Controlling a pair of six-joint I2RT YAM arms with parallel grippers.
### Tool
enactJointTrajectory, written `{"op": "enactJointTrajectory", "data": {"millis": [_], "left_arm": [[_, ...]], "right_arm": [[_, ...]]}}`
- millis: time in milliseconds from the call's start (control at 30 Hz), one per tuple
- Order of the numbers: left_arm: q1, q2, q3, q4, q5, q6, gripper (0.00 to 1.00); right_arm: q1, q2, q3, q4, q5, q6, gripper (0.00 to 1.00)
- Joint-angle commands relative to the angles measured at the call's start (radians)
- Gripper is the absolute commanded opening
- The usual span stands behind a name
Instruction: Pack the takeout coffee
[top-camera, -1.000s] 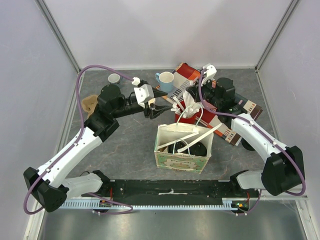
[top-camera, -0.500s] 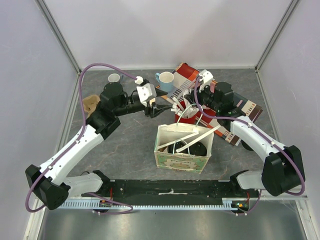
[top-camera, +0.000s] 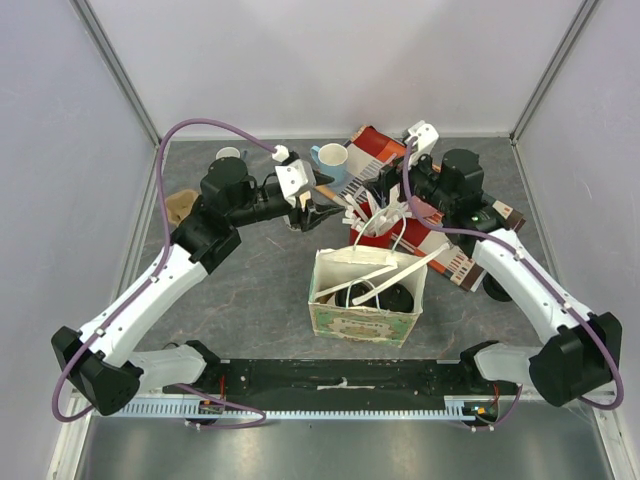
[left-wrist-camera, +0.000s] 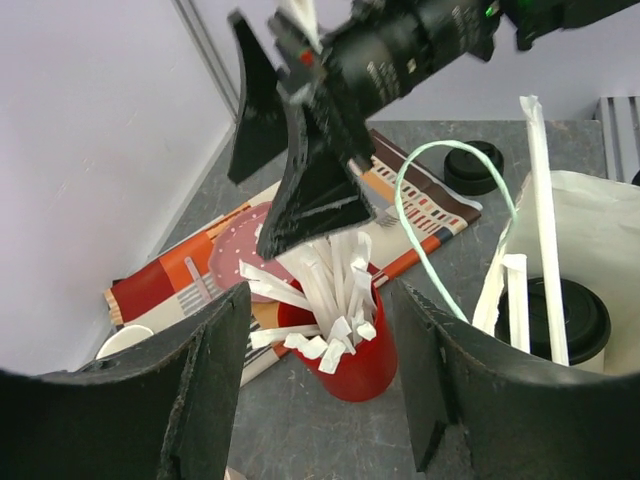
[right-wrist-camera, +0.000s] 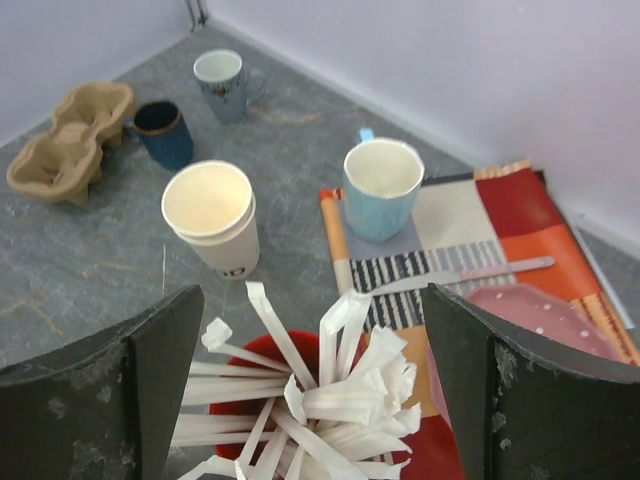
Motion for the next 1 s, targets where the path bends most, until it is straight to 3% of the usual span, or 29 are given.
{"op": "enactJointTrajectory", "data": {"millis": [0, 233, 367, 467, 500, 567, 600, 700, 800, 967], "left_arm": [[0.006, 0.013, 0.052, -0.033, -0.086, 0.031, 0.69], [0.029, 0.025, 0.09, -0.105, -0.322, -0.04, 0.83], [0.058, 0.025, 0.122, -0.182, -0.338, -0.021, 0.84], [0.062, 0.016, 0.122, -0.214, -0.333, 0.006, 0.84], [0.062, 0.014, 0.119, -0.222, -0.336, 0.011, 0.84], [0.064, 0.011, 0.115, -0.23, -0.332, 0.022, 0.83], [0.064, 0.013, 0.116, -0.236, -0.323, 0.028, 0.83], [0.064, 0.019, 0.124, -0.241, -0.307, 0.034, 0.83], [0.064, 0.021, 0.124, -0.242, -0.28, 0.036, 0.82], [0.064, 0.021, 0.119, -0.234, -0.229, 0.029, 0.81]], "right_arm": [[-0.011, -0.052, 0.091, -0.026, 0.066, 0.011, 0.98], [-0.13, -0.07, 0.215, -0.094, 0.233, 0.171, 0.98], [-0.279, -0.098, 0.294, -0.219, 0.186, 0.309, 0.98], [-0.37, -0.084, 0.43, -0.44, -0.009, 0.35, 0.98], [-0.37, -0.064, 0.499, -0.665, -0.029, 0.338, 0.98], [-0.368, -0.006, 0.703, -0.889, -0.083, 0.314, 0.98], [-0.368, 0.003, 0.76, -1.077, -0.084, 0.302, 0.97], [-0.396, -0.007, 0.895, -1.334, -0.033, 0.358, 0.95], [-0.397, -0.052, 0.891, -1.474, -0.073, 0.436, 0.89], [-0.394, -0.199, 0.693, -1.488, -0.129, 0.571, 0.86]]}}
